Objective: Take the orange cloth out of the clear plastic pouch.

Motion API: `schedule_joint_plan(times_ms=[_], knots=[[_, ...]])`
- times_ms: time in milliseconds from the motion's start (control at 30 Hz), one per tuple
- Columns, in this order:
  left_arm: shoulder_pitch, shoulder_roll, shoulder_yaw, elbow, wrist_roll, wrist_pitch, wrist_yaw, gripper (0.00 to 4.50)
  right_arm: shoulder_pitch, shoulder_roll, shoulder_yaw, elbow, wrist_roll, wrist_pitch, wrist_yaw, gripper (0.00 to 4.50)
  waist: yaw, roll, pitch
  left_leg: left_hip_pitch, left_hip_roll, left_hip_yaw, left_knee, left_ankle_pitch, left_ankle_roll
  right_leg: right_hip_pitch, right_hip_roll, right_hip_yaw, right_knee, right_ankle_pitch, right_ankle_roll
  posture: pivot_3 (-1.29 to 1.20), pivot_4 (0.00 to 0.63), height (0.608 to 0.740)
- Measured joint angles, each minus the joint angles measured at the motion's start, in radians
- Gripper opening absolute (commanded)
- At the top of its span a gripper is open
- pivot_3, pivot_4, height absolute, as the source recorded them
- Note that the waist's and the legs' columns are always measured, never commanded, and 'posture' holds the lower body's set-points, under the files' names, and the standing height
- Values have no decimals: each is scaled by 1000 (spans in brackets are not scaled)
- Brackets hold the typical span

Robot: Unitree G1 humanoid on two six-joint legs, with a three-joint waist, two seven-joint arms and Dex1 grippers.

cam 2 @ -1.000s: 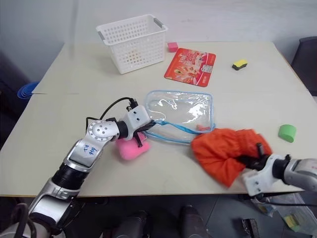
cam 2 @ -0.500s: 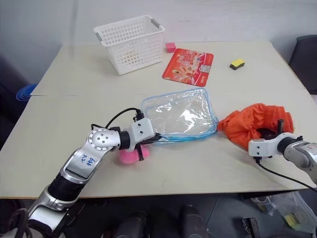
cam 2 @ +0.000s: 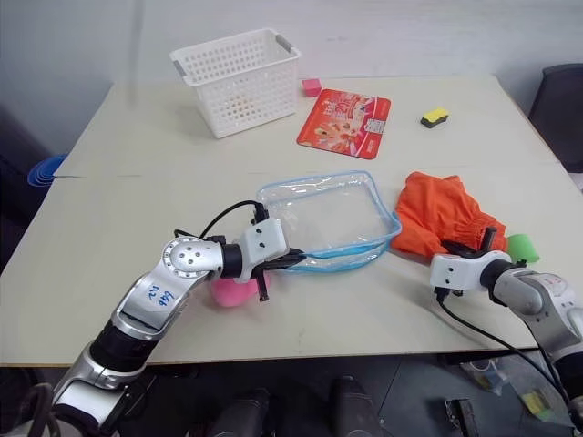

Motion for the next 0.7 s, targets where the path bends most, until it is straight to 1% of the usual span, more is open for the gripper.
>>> schedule_joint_plan(times_ms=[33, 67, 167, 200, 267, 367, 400, 433, 467, 500, 533, 600, 667, 700], knots=[[0, 5, 1, 0, -16, -4, -20, 0, -2, 0, -2, 6, 14, 3, 9, 628, 0, 0, 0, 0, 0, 0, 0, 0, 0, 0, 0, 0, 0, 0, 0, 0, 150, 740], [0, 14, 1, 0, -25, -11, -39, 230, -4, 0, -7, 10, 30, 6, 16, 823, 0, 0, 0, 0, 0, 0, 0, 0, 0, 0, 0, 0, 0, 0, 0, 0, 150, 740], [-6, 50, 1, 6, -36, -36, -86, 965, -5, 15, -44, 11, 120, 46, 70, 1773, 2, 0, 0, 0, 0, 0, 0, 0, 0, 0, 0, 0, 0, 0, 0, 0, 150, 740], [-7, 61, 1, 9, -36, -44, -92, 1220, -1, 17, -53, 10, 147, 57, 85, 2024, 2, 0, 0, 0, 0, 0, 0, 0, 0, 0, 0, 0, 0, 0, 0, 0, 150, 740], [-8, 87, 6, 17, -37, -59, -111, 1828, 23, 18, -94, -4, 237, 97, 146, 2717, 5, 0, 0, 0, 0, -1, 0, -1, 1, 0, 0, -1, 0, 0, 0, 0, 150, 740], [-3, 138, 38, 9, -61, -67, -153, 2718, 101, 18, -176, -77, 408, 185, 273, 3682, 5, 0, 0, -1, 0, -2, 0, -1, 2, 0, 0, -1, 0, 0, 0, 0, 150, 740], [1, 149, 62, 1, -79, -63, -163, 3050, 147, 15, -219, -128, 495, 252, 341, 4066, 6, 0, 0, -1, 0, -1, 0, -1, 2, 0, 0, -1, 0, 0, 0, 0, 150, 740], [7, 154, 85, -8, -100, -56, -169, 3308, 187, 8, -248, -174, 563, 309, 400, 4343, 6, 0, 0, -1, 0, -2, 0, -1, 2, 0, 0, -1, 0, 0, 0, 0, 150, 740], [15, 155, 112, -24, -127, -39, -174, 3624, 234, -4, -287, -229, 641, 371, 462, 4500, 7, 0, 0, -1, 0, -2, 0, -1, 3, 0, -1, -1, 0, 0, 0, 0, 150, 740], [25, 159, 153, -47, -176, -4, -181, 3906, 286, -21, -348, -290, 733, 459, 533, 4500, 8, 0, 0, -2, 0, -2, 0, -2, 3, 0, -1, -1, 0, 0, 0, 0, 150, 740], [31, 171, 191, -64, -214, 26, -186, 3906, 312, -41, -395, -321, 791, 524, 576, 4500, 8, 0, 0, -2, 1, -2, 0, -2, 3, 1, -1, -1, 1, 0, 1, 0, 150, 740], [39, 216, 307, -98, -333, 114, -216, 3906, 370, -102, -554, -370, 909, 704, 660, 4500, 4, 0, 0, -1, 1, -2, 0, -2, 4, 2, -1, -1, -1, 0, 1, 0, 150, 740], [86, 313, 439, -111, -429, 167, -271, 3906, 424, -143, -697, -357, 964, 828, 724, 4500, -1, -1, 0, 2, 2, -2, -2, -3, 3, 3, 0, -1, -3, 0, 0, 0, 150, 740], [111, 349, 485, -105, -447, 181, -289, 3906, 440, -149, -740, -339, 969, 857, 739, 4500, -1, -1, 0, 2, 2, -2, -4, -3, 3, 3, 0, -1, -4, 0, 0, 0, 150, 740]])
